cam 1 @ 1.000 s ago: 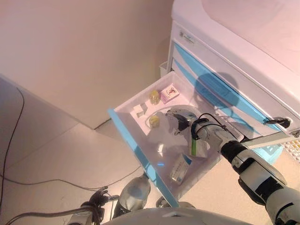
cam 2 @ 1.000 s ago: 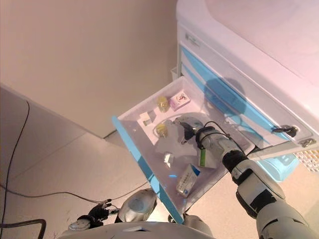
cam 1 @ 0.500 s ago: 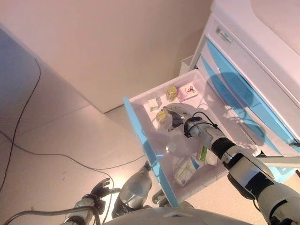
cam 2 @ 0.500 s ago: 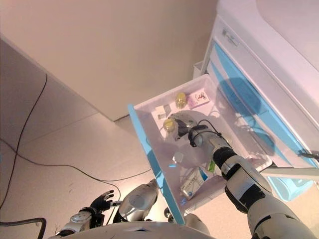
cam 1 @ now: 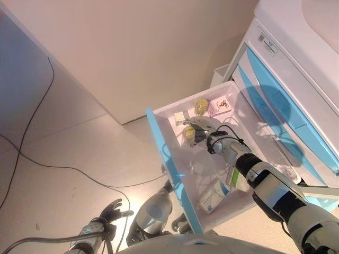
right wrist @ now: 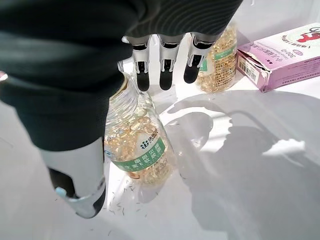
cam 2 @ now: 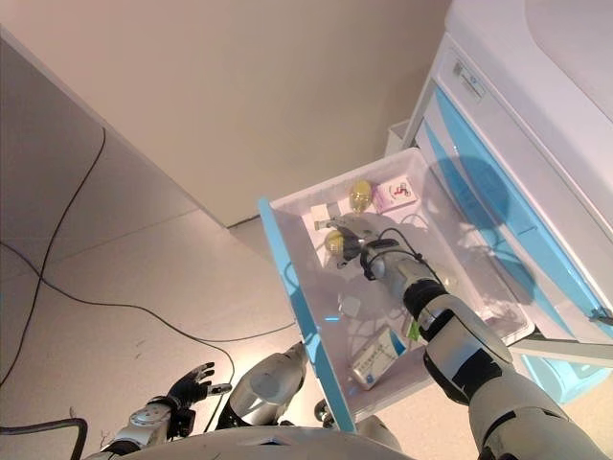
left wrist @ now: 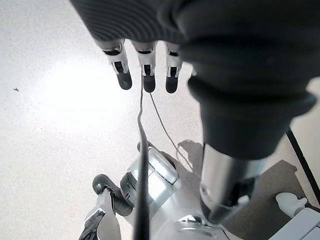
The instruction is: Open the drawer and pick up the medicine
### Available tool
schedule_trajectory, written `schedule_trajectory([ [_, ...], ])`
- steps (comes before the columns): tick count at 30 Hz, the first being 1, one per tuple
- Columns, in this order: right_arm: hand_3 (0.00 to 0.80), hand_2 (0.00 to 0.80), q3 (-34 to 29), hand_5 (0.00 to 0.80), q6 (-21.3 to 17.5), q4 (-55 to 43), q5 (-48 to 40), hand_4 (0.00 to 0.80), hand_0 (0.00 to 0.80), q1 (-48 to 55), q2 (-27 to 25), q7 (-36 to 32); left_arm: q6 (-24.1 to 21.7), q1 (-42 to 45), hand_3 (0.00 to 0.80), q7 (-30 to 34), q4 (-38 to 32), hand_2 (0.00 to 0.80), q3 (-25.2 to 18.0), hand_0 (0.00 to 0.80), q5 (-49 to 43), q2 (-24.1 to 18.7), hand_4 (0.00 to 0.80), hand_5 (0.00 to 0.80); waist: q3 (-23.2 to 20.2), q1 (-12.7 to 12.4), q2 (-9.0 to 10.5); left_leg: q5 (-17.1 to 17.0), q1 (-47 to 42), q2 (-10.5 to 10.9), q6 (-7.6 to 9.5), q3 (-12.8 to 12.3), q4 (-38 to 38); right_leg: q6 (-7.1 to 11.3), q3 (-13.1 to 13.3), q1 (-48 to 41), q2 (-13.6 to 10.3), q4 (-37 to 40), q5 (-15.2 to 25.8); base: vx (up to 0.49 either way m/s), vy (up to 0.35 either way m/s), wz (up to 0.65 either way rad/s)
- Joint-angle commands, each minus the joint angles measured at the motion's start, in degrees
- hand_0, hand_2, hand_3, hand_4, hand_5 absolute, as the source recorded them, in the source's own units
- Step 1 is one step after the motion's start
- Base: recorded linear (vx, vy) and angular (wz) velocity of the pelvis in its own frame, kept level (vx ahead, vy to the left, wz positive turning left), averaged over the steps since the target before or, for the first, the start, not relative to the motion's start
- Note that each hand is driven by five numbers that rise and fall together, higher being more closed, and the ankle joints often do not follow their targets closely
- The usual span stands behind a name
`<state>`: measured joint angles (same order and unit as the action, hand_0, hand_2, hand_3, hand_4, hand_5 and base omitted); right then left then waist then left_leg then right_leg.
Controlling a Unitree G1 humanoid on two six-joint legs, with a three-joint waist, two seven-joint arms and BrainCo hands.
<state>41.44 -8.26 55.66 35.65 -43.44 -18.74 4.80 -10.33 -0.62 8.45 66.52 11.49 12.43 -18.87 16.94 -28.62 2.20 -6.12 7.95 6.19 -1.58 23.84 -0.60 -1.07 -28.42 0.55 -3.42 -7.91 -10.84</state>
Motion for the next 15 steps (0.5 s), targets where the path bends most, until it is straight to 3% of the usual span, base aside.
schedule_trajectory([
  [1,0.0,0.0,1.6,0.0,-0.1,-1.3,1.2,0.0,0.0,-2.2,1.4,1.2,-2.0,1.4,0.0,0.5,0.5,0.0,1.6,0.0,1.1,-1.8,0.0,0.0,-0.3,-0.8,0.78,5.2,-0.6,2.3,2.0,-1.7,0.6,5.5,4.3,0.7,-4.8,-3.2,2.5,0.0,0.0,0.0],
  [7,0.0,0.0,1.9,0.0,-0.1,-1.0,2.4,0.0,0.0,-2.0,1.5,0.3,-1.8,1.4,0.0,0.7,0.2,0.0,1.4,0.0,1.1,-1.9,0.0,0.0,0.0,-0.9,0.73,5.1,-0.5,2.3,1.92,-1.3,0.6,5.44,4.1,0.7,-4.8,-3.1,2.4,0.0,0.0,0.0],
  [10,0.675,0.675,2.3,0.675,0.0,-0.9,3.0,0.675,0.675,-1.8,1.9,0.1,-1.7,1.5,0.0,0.8,0.4,0.0,1.2,0.0,1.0,-1.9,0.0,0.0,-0.1,-1.1,0.83,5.2,-0.5,2.4,1.93,-1.3,0.5,5.43,4.1,0.5,-4.8,-3.0,2.4,0.0,0.0,0.0],
  [12,0.8,0.8,2.5,0.8,-0.1,-0.8,3.4,0.8,0.8,-1.9,2.0,0.2,-1.6,1.4,0.0,0.8,0.4,0.0,1.2,0.0,1.2,-2.0,0.0,0.0,0.0,-1.1,0.86,5.2,-0.4,2.4,1.95,-1.3,0.5,5.46,4.0,0.5,-4.8,-2.9,2.4,0.0,0.0,0.0],
  [15,0.8,0.8,2.6,0.8,-0.3,-1.1,3.8,0.8,0.8,-1.8,1.8,0.3,-1.8,1.6,0.0,0.9,0.4,0.0,1.0,0.0,1.1,-2.0,0.0,0.0,0.2,-1.1,0.88,5.3,-0.3,2.4,1.96,-1.3,0.4,5.52,4.0,0.5,-4.9,-2.9,2.4,0.0,0.0,0.0],
])
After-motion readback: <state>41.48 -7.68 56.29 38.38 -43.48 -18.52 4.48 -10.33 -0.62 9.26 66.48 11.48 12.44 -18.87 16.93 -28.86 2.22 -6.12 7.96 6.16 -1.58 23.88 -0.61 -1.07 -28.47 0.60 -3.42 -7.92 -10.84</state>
